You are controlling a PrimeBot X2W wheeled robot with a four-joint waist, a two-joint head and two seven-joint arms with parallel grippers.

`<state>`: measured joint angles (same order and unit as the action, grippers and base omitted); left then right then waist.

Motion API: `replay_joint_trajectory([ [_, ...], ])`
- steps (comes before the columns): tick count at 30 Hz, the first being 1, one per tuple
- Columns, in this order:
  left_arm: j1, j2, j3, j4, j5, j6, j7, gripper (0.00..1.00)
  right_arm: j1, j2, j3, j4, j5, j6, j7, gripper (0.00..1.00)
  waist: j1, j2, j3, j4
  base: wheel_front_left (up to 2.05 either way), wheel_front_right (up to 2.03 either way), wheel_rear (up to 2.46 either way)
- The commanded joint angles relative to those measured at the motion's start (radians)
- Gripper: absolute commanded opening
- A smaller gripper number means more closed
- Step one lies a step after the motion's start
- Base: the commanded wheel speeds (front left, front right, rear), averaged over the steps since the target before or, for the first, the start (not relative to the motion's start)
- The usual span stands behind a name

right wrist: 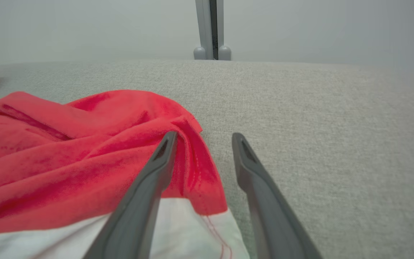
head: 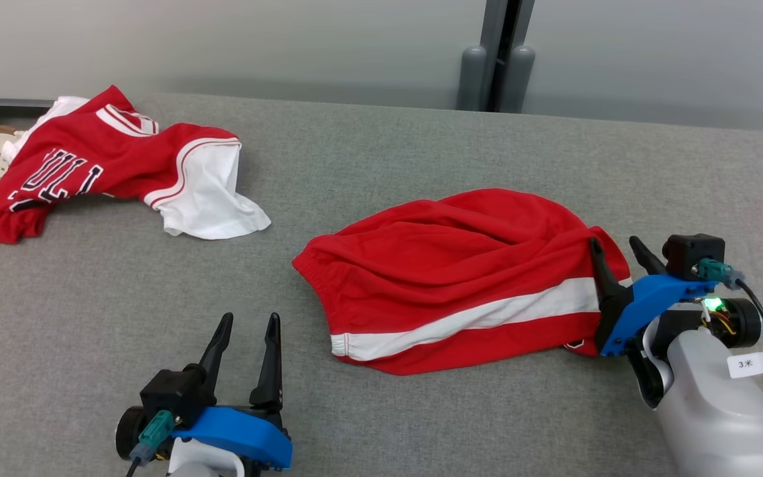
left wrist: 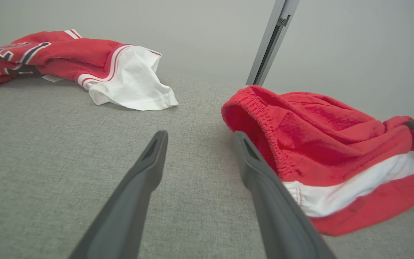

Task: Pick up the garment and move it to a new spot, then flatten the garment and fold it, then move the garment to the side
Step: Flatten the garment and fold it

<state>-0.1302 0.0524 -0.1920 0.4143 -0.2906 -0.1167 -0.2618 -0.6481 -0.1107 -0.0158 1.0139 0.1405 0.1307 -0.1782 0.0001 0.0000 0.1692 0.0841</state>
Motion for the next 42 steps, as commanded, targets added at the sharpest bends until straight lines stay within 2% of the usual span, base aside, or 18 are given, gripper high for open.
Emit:
replay_joint_trajectory([
  [1, -0.019, -0.002, -0.002, -0.009, 0.000, -0.007, -0.005, 1.00, -0.008, -0.004, -0.003, 0.010, -0.019, 0.000, -0.021, 1.00, -0.0001, 0.0000, -0.005, -0.006, 0.00, 0.00, 0.00],
  [5, -0.022, -0.003, -0.013, -0.025, -0.011, -0.007, -0.005, 1.00, 0.022, -0.014, -0.004, 0.004, -0.058, 0.000, -0.067, 1.00, -0.0001, 0.0000, -0.021, -0.028, 0.00, 0.00, 0.00],
  [9, -0.016, -0.002, -0.023, -0.043, -0.023, -0.005, -0.005, 1.00, 0.079, -0.001, -0.004, -0.058, -0.079, 0.000, -0.085, 1.00, -0.0001, 0.0000, -0.046, -0.058, 0.00, 0.00, 0.00],
  [19, 0.053, -0.002, -0.001, -0.058, -0.029, 0.027, -0.004, 1.00, 0.367, 0.055, -0.070, -0.478, -0.120, 0.000, -0.087, 1.00, -0.0001, 0.0000, -0.128, -0.109, 0.00, 0.00, 0.00],
  [24, 0.102, -0.002, 0.047, -0.065, -0.023, 0.041, -0.004, 1.00, 0.487, 0.061, -0.030, -0.596, -0.045, 0.000, -0.088, 1.00, -0.0001, 0.0000, -0.148, -0.116, 0.00, 0.00, 0.00],
  [29, 0.140, -0.002, 0.071, -0.074, -0.011, 0.043, -0.004, 1.00, 0.538, 0.060, 0.005, -0.624, -0.007, 0.000, -0.088, 1.00, -0.0001, 0.0000, -0.151, -0.115, 0.00, 0.00, 0.00],
  [42, 0.147, -0.002, 0.042, -0.085, -0.003, 0.047, -0.004, 1.00, 0.532, 0.060, -0.017, -0.618, -0.036, 0.000, -0.088, 1.00, -0.0001, 0.0000, -0.144, -0.097, 0.00, 0.00, 0.00],
])
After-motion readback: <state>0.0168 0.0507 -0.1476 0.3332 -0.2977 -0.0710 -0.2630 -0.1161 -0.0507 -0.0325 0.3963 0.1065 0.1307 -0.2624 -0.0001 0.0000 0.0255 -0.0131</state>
